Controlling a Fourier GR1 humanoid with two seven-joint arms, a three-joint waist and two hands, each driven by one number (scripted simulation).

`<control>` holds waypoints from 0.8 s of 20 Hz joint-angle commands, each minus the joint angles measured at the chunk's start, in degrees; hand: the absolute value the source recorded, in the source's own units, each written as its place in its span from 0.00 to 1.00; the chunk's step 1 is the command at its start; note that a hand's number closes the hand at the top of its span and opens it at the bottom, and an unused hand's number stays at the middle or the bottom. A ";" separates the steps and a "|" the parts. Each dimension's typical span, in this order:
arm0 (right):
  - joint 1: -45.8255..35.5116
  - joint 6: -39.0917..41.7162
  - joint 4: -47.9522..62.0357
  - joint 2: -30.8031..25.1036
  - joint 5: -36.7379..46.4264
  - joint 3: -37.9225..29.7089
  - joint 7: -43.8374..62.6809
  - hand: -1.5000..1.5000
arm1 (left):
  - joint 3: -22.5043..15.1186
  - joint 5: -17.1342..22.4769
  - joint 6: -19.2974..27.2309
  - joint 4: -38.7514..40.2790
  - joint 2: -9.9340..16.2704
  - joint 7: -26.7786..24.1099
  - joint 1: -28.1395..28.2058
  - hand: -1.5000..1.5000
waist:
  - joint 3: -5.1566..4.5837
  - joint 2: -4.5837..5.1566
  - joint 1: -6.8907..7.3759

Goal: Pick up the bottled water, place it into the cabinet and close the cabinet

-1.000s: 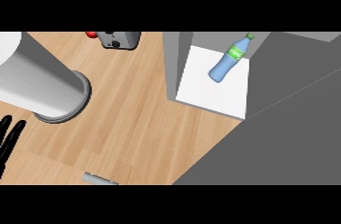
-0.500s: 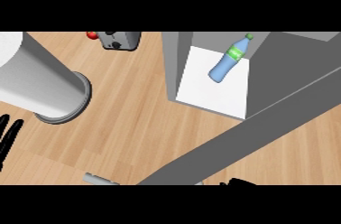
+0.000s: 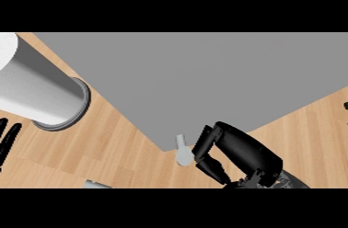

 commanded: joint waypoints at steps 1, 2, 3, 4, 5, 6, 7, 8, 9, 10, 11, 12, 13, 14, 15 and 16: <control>-9.61 -8.94 8.48 4.12 2.50 -5.23 2.92 1.00 | 0.14 0.63 -0.69 0.88 -0.12 0.15 0.32 0.00 | 0.13 -0.18 -1.26; -11.85 -10.98 10.81 4.17 2.73 -5.74 2.62 1.00 | 0.75 0.37 -0.60 1.23 -0.03 -0.30 0.67 0.00 | 0.21 -0.29 -0.77; -14.63 -12.83 12.79 4.20 2.63 -6.33 3.00 1.00 | 0.39 -0.15 -0.50 0.73 -0.44 -0.63 0.54 0.00 | 0.26 -0.45 -0.89; -16.93 -14.89 14.81 4.23 2.99 -6.59 2.66 1.00 | -0.26 -0.22 -1.44 1.27 -0.88 -0.86 1.14 0.00 | 0.20 -0.42 -0.58; -19.18 -16.31 17.40 4.25 2.90 -8.12 2.80 1.00 | -0.05 -0.26 -1.83 0.83 -0.71 -1.03 1.23 0.00 | 0.28 -0.40 -0.49; -21.50 -18.73 20.23 4.27 2.88 -7.60 2.89 1.00 | 0.44 0.73 -0.88 0.81 -0.44 -0.12 0.62 0.00 | 0.41 -0.42 -1.53; -23.99 -20.27 21.99 4.28 2.37 -9.53 2.90 1.00 | 0.47 0.44 -0.99 0.27 -0.30 -0.26 0.91 0.00 | 0.45 -0.35 -0.78; -26.35 -22.24 24.14 4.29 1.66 -10.56 3.39 1.00 | 0.21 -0.01 -1.63 0.92 -0.82 -0.88 0.84 0.00 | 0.35 -0.29 -0.87; -28.42 -23.81 26.34 4.30 0.50 -11.99 2.86 1.00 | 0.59 -0.09 -1.40 1.11 -0.59 -0.80 0.78 0.00 | 0.45 -0.26 -1.30; -29.44 -25.29 28.10 4.31 0.31 -12.36 1.97 0.00 | 0.54 0.92 -1.81 0.77 -0.37 -0.10 0.36 0.00 | 0.51 -0.10 -1.77; -29.94 -27.38 29.36 4.33 -1.10 -12.03 2.81 0.00 | 1.14 0.55 -2.11 1.31 -0.11 -0.53 0.61 0.00 | 0.48 -0.17 -1.18; -30.68 -28.74 29.52 4.33 -1.67 -13.24 2.68 0.00 | 0.43 0.27 -1.43 1.22 -0.77 -0.47 0.85 0.00 | 0.52 -0.10 -1.50; -31.36 -29.18 30.71 4.33 -2.65 -13.13 2.17 0.00 | 0.37 -0.13 -2.10 1.19 -0.96 -0.98 0.91 0.00 | 0.52 -0.18 -1.67; -32.28 -30.41 31.19 4.33 -2.53 -12.75 2.30 0.00 | 0.82 0.62 -2.52 1.47 -0.80 -0.87 1.08 0.00 | 0.49 -0.28 -1.65; -32.91 -30.75 32.00 4.33 -2.53 -12.43 3.17 0.00 | 0.33 0.39 -2.20 0.66 -0.93 -0.72 1.74 0.00 | 0.52 -0.24 -0.83; -33.24 -31.50 32.54 4.33 -3.23 -12.64 2.75 0.00 | 1.00 0.48 -2.17 0.79 -0.53 -0.73 2.04 0.00 | 0.58 -0.38 -1.23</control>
